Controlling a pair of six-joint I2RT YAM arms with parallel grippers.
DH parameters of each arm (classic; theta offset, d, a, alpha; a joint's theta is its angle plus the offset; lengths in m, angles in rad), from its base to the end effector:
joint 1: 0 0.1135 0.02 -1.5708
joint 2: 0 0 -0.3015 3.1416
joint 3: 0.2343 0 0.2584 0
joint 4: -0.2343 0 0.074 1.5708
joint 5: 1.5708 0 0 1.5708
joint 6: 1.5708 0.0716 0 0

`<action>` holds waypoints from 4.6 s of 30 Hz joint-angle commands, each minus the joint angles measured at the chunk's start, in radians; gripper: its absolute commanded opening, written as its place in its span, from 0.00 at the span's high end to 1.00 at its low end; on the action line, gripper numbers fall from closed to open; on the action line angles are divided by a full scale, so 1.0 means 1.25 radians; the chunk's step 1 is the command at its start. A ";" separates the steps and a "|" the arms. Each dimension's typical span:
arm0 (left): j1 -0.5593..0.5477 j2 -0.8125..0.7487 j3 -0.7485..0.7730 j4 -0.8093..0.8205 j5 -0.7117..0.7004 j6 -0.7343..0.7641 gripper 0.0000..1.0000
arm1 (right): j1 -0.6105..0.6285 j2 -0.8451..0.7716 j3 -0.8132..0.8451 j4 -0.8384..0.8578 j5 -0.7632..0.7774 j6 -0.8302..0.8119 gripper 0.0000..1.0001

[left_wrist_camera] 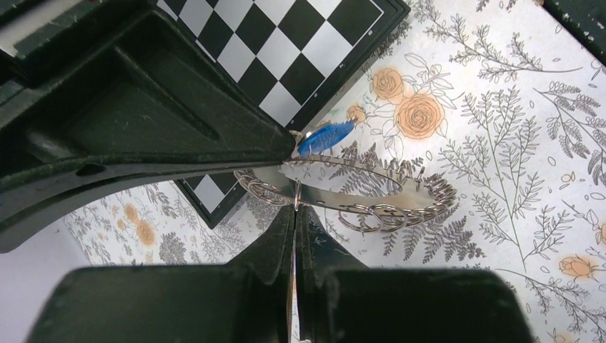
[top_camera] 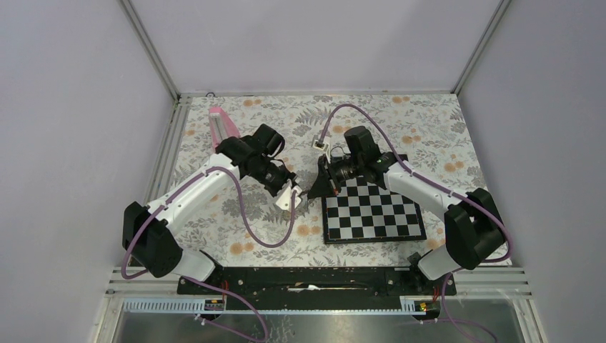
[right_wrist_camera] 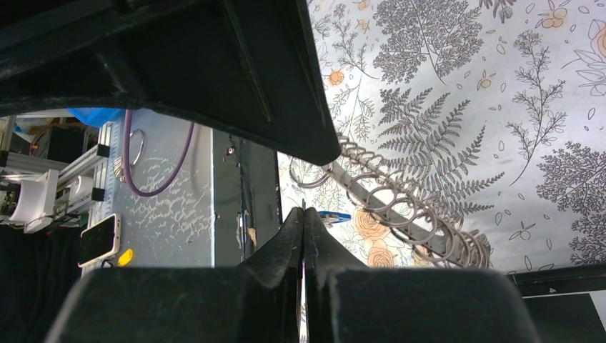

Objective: Put the keys on the keyring

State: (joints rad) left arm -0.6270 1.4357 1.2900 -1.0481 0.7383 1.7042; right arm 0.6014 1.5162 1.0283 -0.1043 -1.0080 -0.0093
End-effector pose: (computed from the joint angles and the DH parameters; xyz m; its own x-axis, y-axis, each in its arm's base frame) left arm 0.2013 -0.2054 0.3171 0.7291 0.3770 -0.5712 0.6618 -0.6010 0.4481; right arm 0.2517 0.2461 0.2871 -0.4520 -0.3162 -0.8341 -0.8847 0.0400 0.4644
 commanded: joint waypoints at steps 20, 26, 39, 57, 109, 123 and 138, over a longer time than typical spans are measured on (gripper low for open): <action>-0.022 -0.007 0.011 0.019 -0.023 0.030 1.00 | 0.009 0.029 0.049 0.020 -0.037 0.031 1.00; -0.025 -0.010 0.009 0.020 -0.025 0.028 1.00 | 0.009 0.035 0.052 0.027 -0.047 0.042 1.00; -0.032 -0.012 0.001 0.018 -0.030 0.043 1.00 | 0.008 0.049 0.058 0.015 -0.051 0.040 1.00; -0.039 -0.020 -0.009 -0.024 -0.027 0.109 1.00 | 0.008 0.088 0.085 -0.022 -0.050 0.021 1.00; -0.047 -0.017 -0.006 0.094 -0.028 -0.130 1.00 | 0.028 0.063 0.077 -0.052 0.065 -0.040 1.00; -0.028 -0.042 -0.037 0.178 0.005 -0.235 1.00 | 0.027 0.052 0.066 -0.049 0.082 -0.047 1.00; -0.015 -0.046 -0.043 0.223 -0.007 -0.282 1.00 | 0.028 0.053 0.063 -0.051 0.095 -0.052 1.00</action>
State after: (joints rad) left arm -0.6476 1.4273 1.2201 -0.9054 0.6521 1.3670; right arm 0.6262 1.6104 1.1133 -0.1749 -0.9005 -0.0555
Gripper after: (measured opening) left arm 0.012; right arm 0.017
